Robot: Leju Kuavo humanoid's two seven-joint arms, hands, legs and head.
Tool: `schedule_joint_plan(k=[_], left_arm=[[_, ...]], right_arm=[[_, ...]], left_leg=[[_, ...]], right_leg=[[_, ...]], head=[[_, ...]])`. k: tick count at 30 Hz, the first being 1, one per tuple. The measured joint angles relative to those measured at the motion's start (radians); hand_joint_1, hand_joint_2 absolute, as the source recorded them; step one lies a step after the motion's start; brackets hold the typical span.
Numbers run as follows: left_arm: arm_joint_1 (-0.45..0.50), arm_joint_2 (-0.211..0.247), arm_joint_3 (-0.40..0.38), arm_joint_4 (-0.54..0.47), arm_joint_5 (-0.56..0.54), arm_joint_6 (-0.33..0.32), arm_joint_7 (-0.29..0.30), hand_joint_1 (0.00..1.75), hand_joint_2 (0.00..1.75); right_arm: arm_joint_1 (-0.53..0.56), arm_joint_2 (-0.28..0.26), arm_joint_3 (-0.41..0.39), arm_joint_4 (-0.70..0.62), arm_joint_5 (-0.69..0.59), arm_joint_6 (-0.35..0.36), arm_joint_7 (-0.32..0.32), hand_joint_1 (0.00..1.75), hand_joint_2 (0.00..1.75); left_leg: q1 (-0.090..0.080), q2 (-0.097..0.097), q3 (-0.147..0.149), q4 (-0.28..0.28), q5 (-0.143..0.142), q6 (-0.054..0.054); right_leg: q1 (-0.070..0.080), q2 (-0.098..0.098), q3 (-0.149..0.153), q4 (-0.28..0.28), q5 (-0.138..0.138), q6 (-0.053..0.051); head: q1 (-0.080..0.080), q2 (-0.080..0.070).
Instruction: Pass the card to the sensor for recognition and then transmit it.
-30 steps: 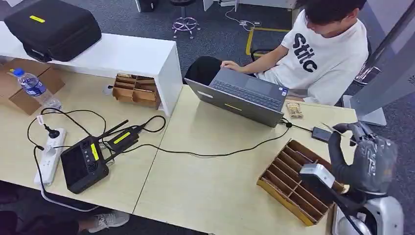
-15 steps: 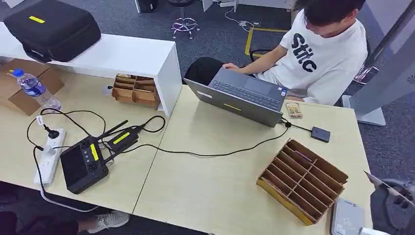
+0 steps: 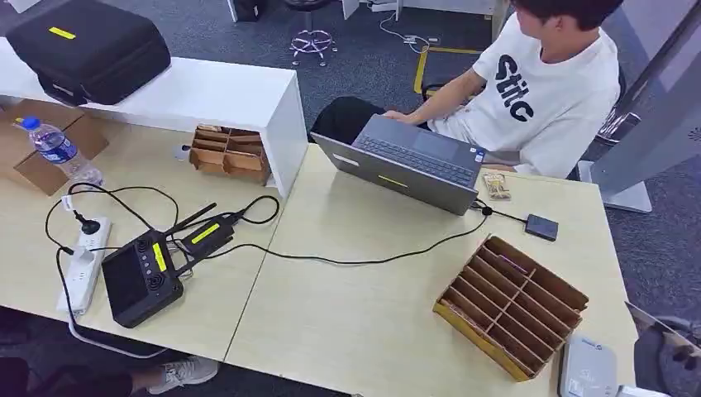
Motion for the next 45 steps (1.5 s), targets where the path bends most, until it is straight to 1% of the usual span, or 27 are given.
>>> schedule_joint_plan(k=[8, 12, 14, 18, 20, 22, 24, 28, 35, 45], left_arm=[[0.000, 0.000, 0.000, 0.000, 0.000, 0.000, 0.000, 0.00, 1.75], [0.000, 0.000, 0.000, 0.000, -0.010, 0.000, 0.000, 0.00, 1.75], [-0.001, 0.000, 0.001, 0.000, -0.018, 0.000, 0.000, 0.00, 1.75], [-0.002, 0.002, 0.010, 0.000, -0.035, 0.000, -0.002, 0.00, 1.75], [-0.001, 0.005, 0.015, 0.000, -0.042, -0.001, -0.007, 0.00, 1.75], [-0.001, 0.007, 0.019, 0.000, -0.049, -0.003, -0.010, 0.00, 1.75], [-0.001, 0.011, 0.024, 0.000, -0.054, -0.005, -0.010, 0.00, 1.75], [0.011, 0.017, 0.025, 0.000, -0.055, -0.010, -0.010, 0.00, 1.75], [0.017, 0.022, 0.026, 0.000, -0.056, -0.014, -0.010, 0.00, 1.75], [0.018, 0.026, 0.026, 0.000, -0.058, -0.016, -0.010, 0.00, 1.75]], right_arm=[[0.000, 0.006, -0.004, 0.000, 0.006, 0.000, 0.000, 1.75, 1.75], [-0.008, 0.009, -0.005, 0.023, 0.117, 0.003, 0.050, 1.75, 1.75], [-0.016, 0.009, -0.005, 0.050, 0.174, 0.011, 0.087, 1.75, 1.75], [-0.031, 0.008, -0.005, 0.133, 0.294, 0.084, 0.191, 1.75, 1.75], [-0.033, 0.006, -0.006, 0.184, 0.326, 0.108, 0.222, 1.75, 1.75], [-0.037, 0.003, -0.006, 0.225, 0.347, 0.146, 0.248, 1.75, 1.75], [-0.038, -0.006, -0.006, 0.276, 0.360, 0.214, 0.272, 1.75, 1.75], [-0.058, -0.017, -0.010, 0.349, 0.365, 0.222, 0.268, 1.75, 1.75], [-0.060, -0.031, -0.003, 0.443, 0.374, 0.243, 0.281, 1.75, 1.75], [-0.069, -0.041, 0.011, 0.493, 0.379, 0.249, 0.292, 1.75, 1.75]], left_leg=[[0.000, 0.000, 0.000, 0.000, 0.000, 0.000], [0.000, 0.000, 0.000, 0.000, 0.000, 0.000], [0.000, 0.000, 0.000, 0.000, 0.000, 0.000], [0.000, 0.000, 0.000, 0.000, 0.000, 0.000], [0.000, 0.000, 0.000, 0.000, 0.000, 0.000], [0.000, 0.000, 0.000, 0.000, 0.000, 0.000], [0.000, 0.000, 0.000, 0.000, 0.000, 0.000], [0.001, 0.008, 0.003, 0.000, -0.001, -0.001], [0.000, 0.007, 0.002, 0.000, -0.001, -0.001], [0.000, 0.007, 0.002, 0.000, -0.001, -0.001]], right_leg=[[0.000, 0.000, 0.000, 0.000, 0.000, 0.000], [0.000, 0.000, 0.000, 0.000, 0.000, 0.000], [0.000, 0.000, 0.000, 0.000, 0.000, 0.000], [0.000, 0.000, 0.000, 0.000, 0.000, 0.000], [0.000, 0.000, 0.000, 0.000, 0.000, 0.000], [0.000, 0.000, 0.000, 0.000, 0.000, 0.000], [0.001, 0.000, 0.000, 0.000, 0.000, 0.000], [0.002, 0.008, 0.001, 0.000, 0.000, 0.000], [0.002, 0.006, 0.000, 0.000, 0.000, -0.001], [0.002, 0.006, 0.000, 0.000, 0.000, -0.001]], head=[[0.000, 0.000], [0.000, 0.000], [0.000, 0.000], [0.000, 0.000], [0.000, 0.000], [0.000, 0.000], [0.000, 0.000], [0.000, 0.000], [0.000, 0.000], [0.000, 0.000]])
